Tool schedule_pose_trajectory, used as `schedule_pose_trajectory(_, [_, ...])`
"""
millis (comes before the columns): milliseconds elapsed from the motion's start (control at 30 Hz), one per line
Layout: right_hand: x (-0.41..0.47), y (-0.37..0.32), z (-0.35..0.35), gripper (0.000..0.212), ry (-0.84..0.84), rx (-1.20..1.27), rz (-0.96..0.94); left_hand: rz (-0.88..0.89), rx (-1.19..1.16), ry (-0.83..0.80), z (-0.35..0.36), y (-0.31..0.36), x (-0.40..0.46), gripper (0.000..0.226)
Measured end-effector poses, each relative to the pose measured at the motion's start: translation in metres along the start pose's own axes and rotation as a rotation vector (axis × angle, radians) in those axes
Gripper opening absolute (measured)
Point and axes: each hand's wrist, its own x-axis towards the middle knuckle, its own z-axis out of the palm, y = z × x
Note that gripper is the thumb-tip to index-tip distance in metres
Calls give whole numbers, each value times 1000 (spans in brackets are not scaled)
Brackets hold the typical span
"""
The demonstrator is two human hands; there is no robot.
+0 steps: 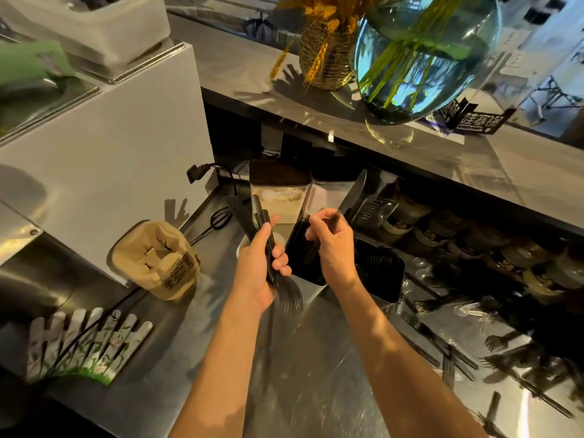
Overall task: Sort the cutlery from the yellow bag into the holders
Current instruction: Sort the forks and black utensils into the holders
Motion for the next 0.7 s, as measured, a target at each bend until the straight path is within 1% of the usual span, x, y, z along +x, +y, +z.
schedule_pose_trajectory(33, [0, 0, 1, 6, 18, 7, 23, 5, 6, 4, -1, -1, 1, 28])
schedule_pose_trajectory(100, [0, -3, 2, 17, 61, 29, 90, 11, -1, 31, -7, -5, 5, 24])
schedule_pose_trajectory(133, [0, -4, 2, 21, 75, 12, 86, 5, -15, 48, -11, -7, 6, 22])
schedule_pose_trajectory(267, [-3, -6, 3, 37, 165, -265, -119, -28, -50, 84, -33, -17, 12, 22])
schedule_pose_trajectory(333, [-4, -4, 3, 32, 199, -355, -174, -44, -61, 80, -39, -18, 12, 23])
schedule_pose_trajectory(433, [-3, 4, 2, 17, 137, -484, -173, -55, -62, 67, -40, -17, 12, 24])
schedule_pose_trajectory(500, [-3, 8, 1, 22, 84, -570, -100, -50, -53, 58, -37, -15, 12, 23])
schedule_pose_trajectory(600, [-3, 6, 0, 42, 82, -594, -5, -41, -19, 43, -29, -11, 9, 22])
schedule_pose_trajectory(633, [-3, 3, -1, 45, 99, -590, -8, -32, 4, 41, -25, -10, 8, 22])
schedule_pose_trajectory(700, [-4, -4, -1, 40, 131, -587, -80, -1, 44, 51, -20, -9, 4, 24])
